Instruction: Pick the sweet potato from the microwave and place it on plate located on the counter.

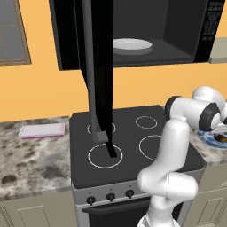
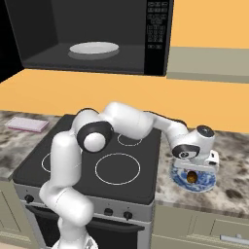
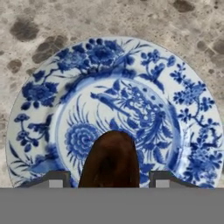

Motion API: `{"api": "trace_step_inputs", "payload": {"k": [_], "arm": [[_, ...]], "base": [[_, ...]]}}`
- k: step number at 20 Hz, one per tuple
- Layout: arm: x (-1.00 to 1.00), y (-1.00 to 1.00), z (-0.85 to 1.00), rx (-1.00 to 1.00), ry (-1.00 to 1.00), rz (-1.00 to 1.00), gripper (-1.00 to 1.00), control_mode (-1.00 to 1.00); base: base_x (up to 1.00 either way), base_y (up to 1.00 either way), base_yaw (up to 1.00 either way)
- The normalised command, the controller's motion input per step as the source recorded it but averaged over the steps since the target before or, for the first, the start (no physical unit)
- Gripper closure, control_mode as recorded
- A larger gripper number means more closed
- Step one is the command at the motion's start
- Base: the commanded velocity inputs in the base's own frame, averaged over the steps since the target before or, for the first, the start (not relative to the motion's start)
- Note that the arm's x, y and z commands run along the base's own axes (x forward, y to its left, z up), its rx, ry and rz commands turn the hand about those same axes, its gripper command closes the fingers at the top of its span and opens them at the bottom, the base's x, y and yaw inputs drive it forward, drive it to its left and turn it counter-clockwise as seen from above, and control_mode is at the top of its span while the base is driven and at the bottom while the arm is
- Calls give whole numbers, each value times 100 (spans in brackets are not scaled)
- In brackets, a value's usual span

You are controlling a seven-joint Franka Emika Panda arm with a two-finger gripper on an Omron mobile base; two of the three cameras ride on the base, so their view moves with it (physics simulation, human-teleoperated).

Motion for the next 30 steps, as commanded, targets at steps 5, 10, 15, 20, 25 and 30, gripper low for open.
{"api": "trace_step_inputs", "payload": {"k": [5, 10, 15, 20, 25, 30], "arm": [[0, 0, 23, 0, 0, 0, -100, -100], [-2, 31, 33, 0, -1, 0, -100, -100], [-4, 92, 18, -4, 0, 0, -100, -100], [-10, 100, 12, -4, 0, 0, -100, -100], [-5, 100, 26, -1, 0, 0, -100, -100], [0, 100, 37, 0, 0, 0, -100, -100]], "base": [[0, 0, 0], [0, 0, 0], [0, 0, 0], [0, 0, 0], [0, 0, 0], [0, 0, 0]]}}
